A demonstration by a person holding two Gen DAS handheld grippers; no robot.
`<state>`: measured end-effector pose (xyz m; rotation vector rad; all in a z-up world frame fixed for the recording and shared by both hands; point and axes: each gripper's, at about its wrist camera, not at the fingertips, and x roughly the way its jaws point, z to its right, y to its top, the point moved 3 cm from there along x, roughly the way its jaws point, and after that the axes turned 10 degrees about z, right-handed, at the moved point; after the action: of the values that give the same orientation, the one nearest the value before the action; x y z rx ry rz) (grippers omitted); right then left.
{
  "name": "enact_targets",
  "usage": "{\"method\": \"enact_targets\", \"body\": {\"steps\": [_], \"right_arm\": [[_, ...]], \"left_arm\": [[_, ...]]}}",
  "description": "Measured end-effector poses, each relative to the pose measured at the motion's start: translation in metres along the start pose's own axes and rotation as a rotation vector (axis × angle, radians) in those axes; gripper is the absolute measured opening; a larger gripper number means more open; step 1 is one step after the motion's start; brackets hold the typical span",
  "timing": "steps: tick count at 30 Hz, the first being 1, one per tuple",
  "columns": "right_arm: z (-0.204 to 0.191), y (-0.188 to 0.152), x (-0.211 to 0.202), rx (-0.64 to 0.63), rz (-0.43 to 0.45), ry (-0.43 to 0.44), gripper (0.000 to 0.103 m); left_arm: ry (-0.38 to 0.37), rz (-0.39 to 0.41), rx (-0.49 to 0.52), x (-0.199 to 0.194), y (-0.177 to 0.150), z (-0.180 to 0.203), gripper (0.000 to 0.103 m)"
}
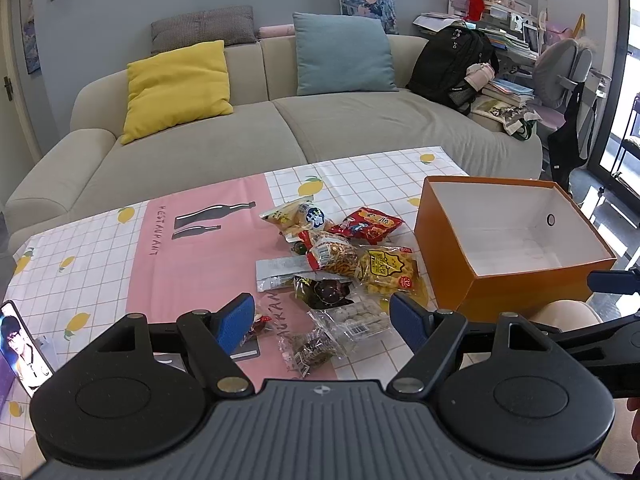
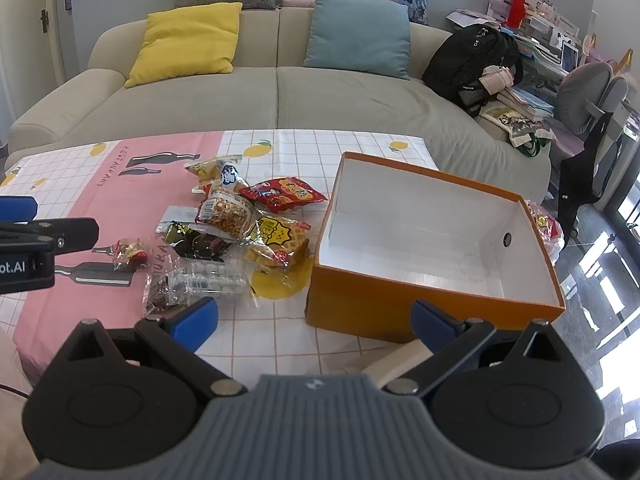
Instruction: Organize snacks
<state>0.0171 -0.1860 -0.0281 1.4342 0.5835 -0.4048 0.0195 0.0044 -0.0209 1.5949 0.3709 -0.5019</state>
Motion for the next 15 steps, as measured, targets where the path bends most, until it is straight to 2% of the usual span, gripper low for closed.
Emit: {"method": "enact_targets", "body": {"steps": [15], "right_arm": [[0.0005,-0.0005,0.0031,0.006,-0.016,-0.004,0.100]], "left_arm": [[-0.006,-0.001,-0.003,-0.0018,-0.0003,0.0028,0.090]]}}
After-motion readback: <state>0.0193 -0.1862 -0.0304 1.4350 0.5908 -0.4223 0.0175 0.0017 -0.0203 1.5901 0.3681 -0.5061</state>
